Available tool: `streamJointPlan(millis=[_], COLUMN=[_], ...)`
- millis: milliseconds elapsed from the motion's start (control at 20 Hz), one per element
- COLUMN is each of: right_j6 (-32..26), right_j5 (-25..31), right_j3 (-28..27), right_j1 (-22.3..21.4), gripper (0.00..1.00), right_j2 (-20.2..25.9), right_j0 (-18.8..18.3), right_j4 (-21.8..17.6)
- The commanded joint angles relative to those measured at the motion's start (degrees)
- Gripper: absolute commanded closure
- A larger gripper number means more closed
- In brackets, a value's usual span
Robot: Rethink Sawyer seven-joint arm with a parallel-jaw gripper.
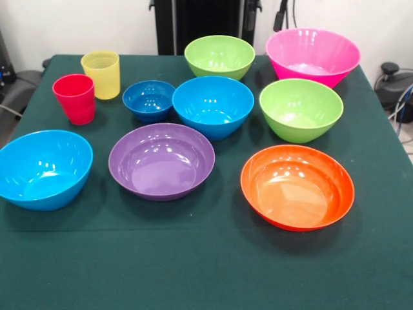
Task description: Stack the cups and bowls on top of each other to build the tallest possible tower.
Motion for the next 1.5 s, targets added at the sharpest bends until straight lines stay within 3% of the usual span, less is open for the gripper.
streamJointPlan(millis=[50,350,900,1500], right_j6=[8.83,9.91,9.82,8.87], right_j5=[-4.02,-4.63,-8.32,-6.40], right_j3=[3.00,1.91,-0.32,-1.19], right_j1=[4.57,6.11,11.29,12.09], gripper=[0.00,0.00,0.00,0.00], right_j2=[3.57,1.17,1.56,1.00], right_j0=[-1.25,0.71,0.06,0.59], right_j4=[-3.04,-1.71,-1.62,-1.15])
